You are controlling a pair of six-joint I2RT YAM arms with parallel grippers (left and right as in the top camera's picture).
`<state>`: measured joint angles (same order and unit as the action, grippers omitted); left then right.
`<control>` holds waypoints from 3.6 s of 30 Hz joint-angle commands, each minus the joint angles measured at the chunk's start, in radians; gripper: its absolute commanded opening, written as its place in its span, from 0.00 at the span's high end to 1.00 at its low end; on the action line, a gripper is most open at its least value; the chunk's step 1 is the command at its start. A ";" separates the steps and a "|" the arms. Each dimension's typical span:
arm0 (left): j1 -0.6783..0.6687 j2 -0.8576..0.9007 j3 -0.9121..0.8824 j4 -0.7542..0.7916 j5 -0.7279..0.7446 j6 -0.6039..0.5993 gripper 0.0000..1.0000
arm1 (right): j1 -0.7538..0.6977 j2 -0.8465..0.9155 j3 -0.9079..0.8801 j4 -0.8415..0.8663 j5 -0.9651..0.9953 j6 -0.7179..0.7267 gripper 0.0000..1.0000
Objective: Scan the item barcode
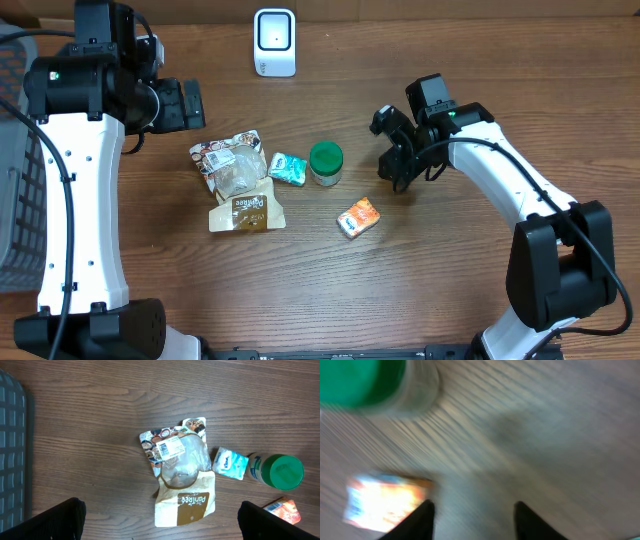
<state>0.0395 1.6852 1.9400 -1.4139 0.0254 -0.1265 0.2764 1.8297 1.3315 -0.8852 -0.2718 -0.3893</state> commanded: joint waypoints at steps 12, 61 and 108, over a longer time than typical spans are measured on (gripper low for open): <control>-0.001 0.003 0.013 0.001 -0.003 0.018 0.01 | 0.247 -0.028 -0.067 -0.018 -0.229 0.742 0.96; -0.001 0.003 0.013 0.001 -0.003 0.018 0.01 | 0.201 0.058 -0.064 -0.137 0.125 0.903 0.96; -0.001 0.003 0.013 0.001 -0.003 0.018 0.00 | -0.023 0.131 -0.187 0.021 -0.253 0.546 0.73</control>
<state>0.0395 1.6852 1.9400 -1.4139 0.0254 -0.1265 0.2501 1.9572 1.1683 -0.8722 -0.5251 0.1379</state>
